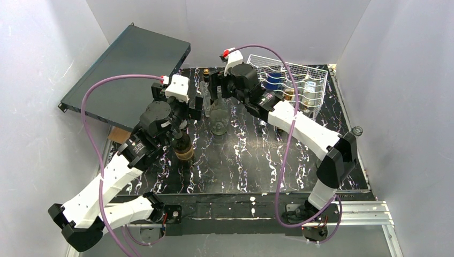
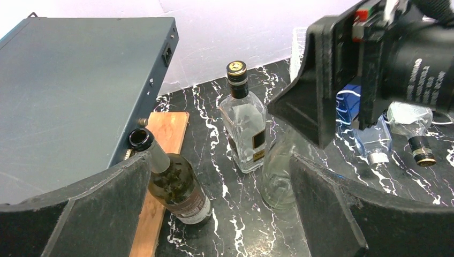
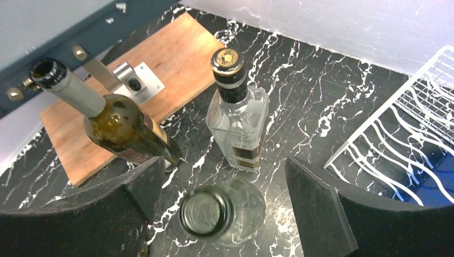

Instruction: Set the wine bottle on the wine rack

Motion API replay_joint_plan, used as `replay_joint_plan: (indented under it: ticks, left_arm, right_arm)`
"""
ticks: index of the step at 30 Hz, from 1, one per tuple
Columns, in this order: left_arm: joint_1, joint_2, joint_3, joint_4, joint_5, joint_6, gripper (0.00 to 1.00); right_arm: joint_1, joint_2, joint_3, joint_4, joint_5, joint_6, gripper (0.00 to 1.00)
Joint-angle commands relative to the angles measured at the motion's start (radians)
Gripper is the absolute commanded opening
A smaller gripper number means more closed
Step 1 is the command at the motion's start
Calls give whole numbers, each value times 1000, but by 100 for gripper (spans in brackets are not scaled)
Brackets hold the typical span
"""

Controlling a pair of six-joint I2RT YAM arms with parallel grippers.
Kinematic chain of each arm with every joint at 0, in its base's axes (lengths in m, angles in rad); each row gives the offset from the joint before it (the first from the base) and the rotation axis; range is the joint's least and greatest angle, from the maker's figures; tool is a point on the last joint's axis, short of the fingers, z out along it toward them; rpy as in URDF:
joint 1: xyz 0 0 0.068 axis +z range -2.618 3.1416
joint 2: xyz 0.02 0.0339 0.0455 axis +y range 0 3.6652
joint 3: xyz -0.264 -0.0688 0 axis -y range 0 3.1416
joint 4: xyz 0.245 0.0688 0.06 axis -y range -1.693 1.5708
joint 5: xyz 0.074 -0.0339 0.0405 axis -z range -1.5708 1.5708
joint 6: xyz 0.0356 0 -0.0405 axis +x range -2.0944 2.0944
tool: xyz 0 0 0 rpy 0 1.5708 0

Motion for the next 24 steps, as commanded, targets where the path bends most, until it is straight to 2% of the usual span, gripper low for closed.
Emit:
replay_joint_plan:
  ticks: [1, 9, 17, 21, 24]
  left_arm:
    - [-4, 2, 6, 12, 0, -11, 100]
    - [-2, 9, 7, 10, 5, -16, 99]
    - [-3, 21, 8, 8, 6, -17, 99]
    - [-3, 23, 9, 7, 2, -17, 100]
    - [-3, 20, 8, 7, -1, -16, 99]
  right_arm:
    - [25, 22, 47, -18, 54, -40, 89]
    - [40, 50, 66, -31, 119, -58, 71]
    - [49, 68, 83, -30, 132, -77, 57]
    - [49, 56, 61, -20, 136, -92, 47]
    - [49, 35, 31, 4, 142, -100, 34]
